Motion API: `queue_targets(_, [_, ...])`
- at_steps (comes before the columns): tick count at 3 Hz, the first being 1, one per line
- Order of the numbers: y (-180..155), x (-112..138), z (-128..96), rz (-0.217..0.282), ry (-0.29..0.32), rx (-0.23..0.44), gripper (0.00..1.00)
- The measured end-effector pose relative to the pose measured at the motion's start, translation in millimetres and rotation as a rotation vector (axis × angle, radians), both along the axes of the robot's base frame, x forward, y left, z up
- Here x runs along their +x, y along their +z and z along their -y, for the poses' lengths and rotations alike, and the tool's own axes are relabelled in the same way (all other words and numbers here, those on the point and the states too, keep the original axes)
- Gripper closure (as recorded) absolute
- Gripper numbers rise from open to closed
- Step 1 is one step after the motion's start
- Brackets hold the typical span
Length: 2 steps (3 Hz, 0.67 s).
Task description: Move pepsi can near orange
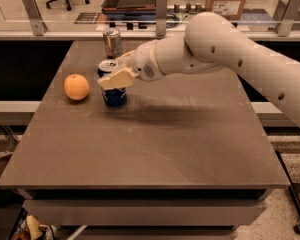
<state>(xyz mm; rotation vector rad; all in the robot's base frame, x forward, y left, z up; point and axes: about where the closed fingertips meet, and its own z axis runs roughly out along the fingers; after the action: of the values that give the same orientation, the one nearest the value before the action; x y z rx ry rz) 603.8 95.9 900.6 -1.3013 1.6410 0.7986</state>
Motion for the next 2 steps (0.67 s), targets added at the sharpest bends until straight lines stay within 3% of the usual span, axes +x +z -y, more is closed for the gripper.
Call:
queue_targets(1, [-4.8, -3.8, -15.0, -0.004, 0.026, -0.003, 0.83])
queue_targets(2, [-4.7, -4.8, -17.0, -0.004, 0.029, -0.003, 0.59])
